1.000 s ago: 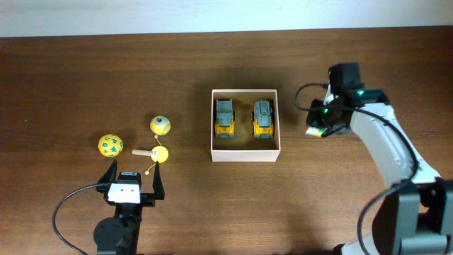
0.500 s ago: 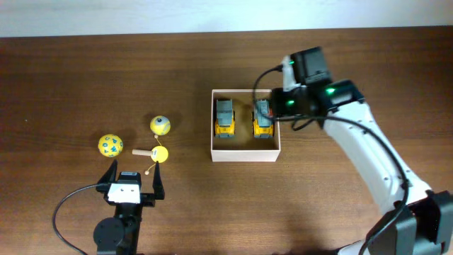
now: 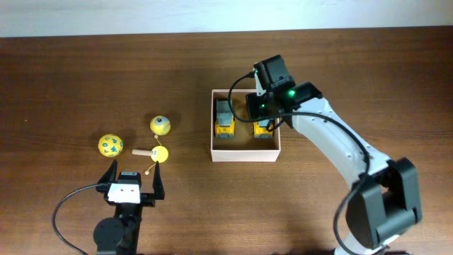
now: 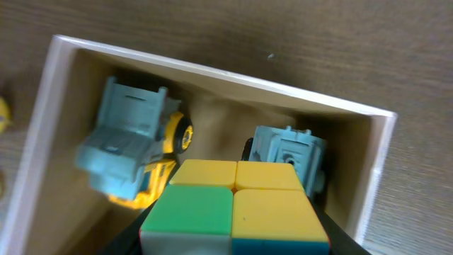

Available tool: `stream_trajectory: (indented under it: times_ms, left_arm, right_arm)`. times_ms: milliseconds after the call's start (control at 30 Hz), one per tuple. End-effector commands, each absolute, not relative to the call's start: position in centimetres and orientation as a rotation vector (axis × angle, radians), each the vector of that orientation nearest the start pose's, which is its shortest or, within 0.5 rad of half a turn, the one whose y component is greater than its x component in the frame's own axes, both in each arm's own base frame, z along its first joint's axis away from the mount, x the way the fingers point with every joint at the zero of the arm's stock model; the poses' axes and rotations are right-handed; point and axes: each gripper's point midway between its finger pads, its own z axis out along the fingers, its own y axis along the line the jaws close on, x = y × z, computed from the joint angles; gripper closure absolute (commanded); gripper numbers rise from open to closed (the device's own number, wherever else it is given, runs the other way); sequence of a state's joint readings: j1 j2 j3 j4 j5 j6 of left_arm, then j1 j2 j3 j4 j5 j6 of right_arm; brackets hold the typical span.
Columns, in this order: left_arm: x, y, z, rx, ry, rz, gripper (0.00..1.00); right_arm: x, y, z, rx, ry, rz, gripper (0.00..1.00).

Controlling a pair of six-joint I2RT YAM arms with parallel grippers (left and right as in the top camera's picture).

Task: Pack container
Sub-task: 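Carry the cube left over the gap between the trucks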

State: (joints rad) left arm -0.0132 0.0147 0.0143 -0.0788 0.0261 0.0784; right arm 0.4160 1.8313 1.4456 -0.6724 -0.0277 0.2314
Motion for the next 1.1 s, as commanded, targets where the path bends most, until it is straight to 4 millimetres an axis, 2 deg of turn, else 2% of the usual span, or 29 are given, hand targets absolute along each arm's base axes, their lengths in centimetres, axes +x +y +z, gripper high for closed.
stream_trajectory:
  times_ms: [0, 233, 533, 767, 900, 1067]
  left_arm:
    - [24.6, -0.8, 15.7, 0.1, 1.645, 0.032, 0.01]
    - [24.6, -0.8, 15.7, 0.1, 1.645, 0.032, 0.01]
    - [24.6, -0.8, 15.7, 0.1, 1.645, 0.032, 0.01]
    - [24.6, -0.8, 15.7, 0.1, 1.645, 0.032, 0.01]
    - [24.6, -0.8, 15.7, 0.1, 1.645, 0.032, 0.01]
    - [24.6, -0.8, 15.7, 0.1, 1.645, 0.032, 0.01]
  right_arm:
    - [42.4, 20.0, 11.9, -0.261, 2.617, 0.262, 0.54]
    - [42.8, 21.7, 11.2, -0.265, 2.594, 0.283, 0.54]
    - [43.2, 21.8, 8.4, -0.186, 2.646, 0.279, 0.54]
    - [43.4, 21.9, 8.0, -0.176, 2.649, 0.281, 0.53]
    - [43.4, 21.9, 8.1, -0.177, 2.647, 0.282, 0.41]
    - [43.4, 22.0, 8.1, -0.182, 2.645, 0.282, 0.38]
